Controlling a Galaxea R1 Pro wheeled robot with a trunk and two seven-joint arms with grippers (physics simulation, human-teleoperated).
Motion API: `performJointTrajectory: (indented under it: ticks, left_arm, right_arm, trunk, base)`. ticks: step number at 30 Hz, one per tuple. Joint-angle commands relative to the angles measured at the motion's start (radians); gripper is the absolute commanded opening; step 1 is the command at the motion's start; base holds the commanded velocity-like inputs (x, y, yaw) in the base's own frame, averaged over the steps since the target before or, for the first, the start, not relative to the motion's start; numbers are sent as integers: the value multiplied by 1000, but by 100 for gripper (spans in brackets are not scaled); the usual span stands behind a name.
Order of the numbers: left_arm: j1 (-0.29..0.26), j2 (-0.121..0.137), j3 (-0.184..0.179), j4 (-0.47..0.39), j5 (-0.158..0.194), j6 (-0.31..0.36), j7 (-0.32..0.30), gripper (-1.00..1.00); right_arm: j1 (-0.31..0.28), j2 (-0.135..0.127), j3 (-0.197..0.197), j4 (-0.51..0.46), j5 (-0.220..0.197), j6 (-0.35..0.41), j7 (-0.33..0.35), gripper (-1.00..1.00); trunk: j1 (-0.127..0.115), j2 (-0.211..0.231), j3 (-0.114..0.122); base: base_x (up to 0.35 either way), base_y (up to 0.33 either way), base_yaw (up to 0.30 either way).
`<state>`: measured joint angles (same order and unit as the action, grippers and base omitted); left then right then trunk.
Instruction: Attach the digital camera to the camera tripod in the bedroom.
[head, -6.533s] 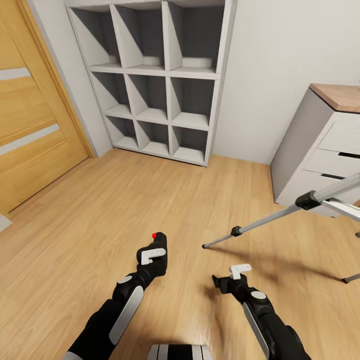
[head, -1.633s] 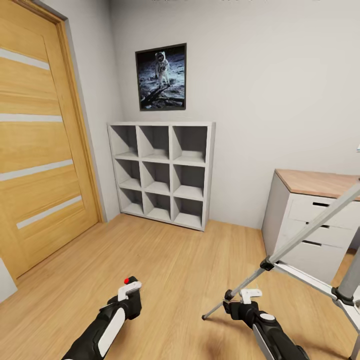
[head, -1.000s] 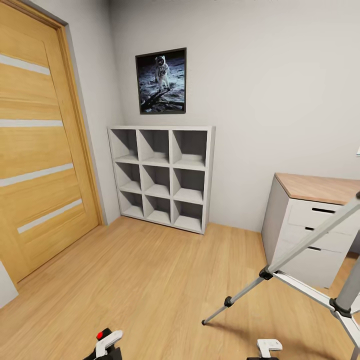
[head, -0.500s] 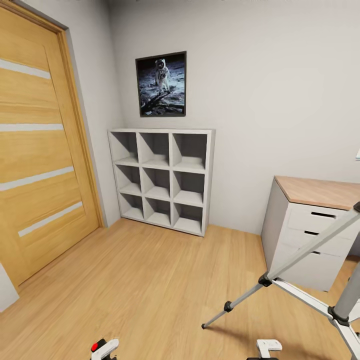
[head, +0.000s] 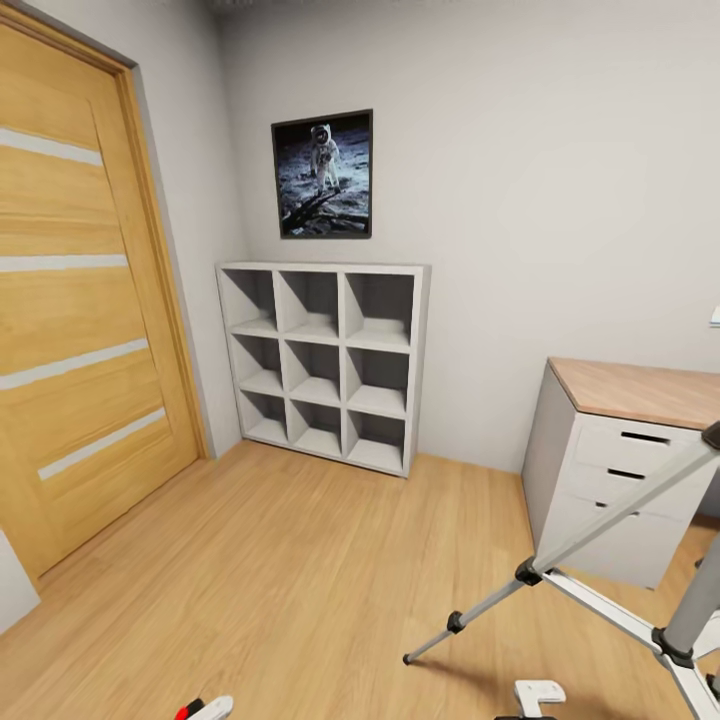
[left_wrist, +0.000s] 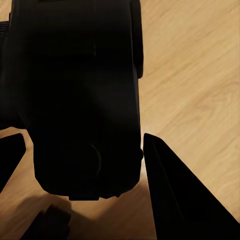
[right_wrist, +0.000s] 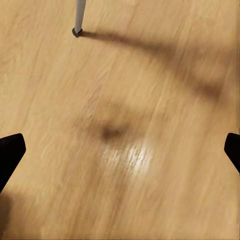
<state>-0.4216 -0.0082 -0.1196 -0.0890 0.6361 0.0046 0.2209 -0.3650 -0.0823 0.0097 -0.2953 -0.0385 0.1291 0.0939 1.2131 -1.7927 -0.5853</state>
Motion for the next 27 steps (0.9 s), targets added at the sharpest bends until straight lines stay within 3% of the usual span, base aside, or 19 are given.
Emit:
performJointTrajectory:
  ticks: [1,27]
  left_arm:
    - [0,0,-10,1,4,2,6,-100]
    - [0,-3,-12,18,4,2,5,-100]
  right_arm:
    - [0,-1,1,-2,-4,5,3,100]
    - [0,2,-1,40,-3,5,0,100]
  trunk:
    - [-4,7,2]
    - [-104,189,84]
  base:
    - [0,0,0]
    - [0,0,0]
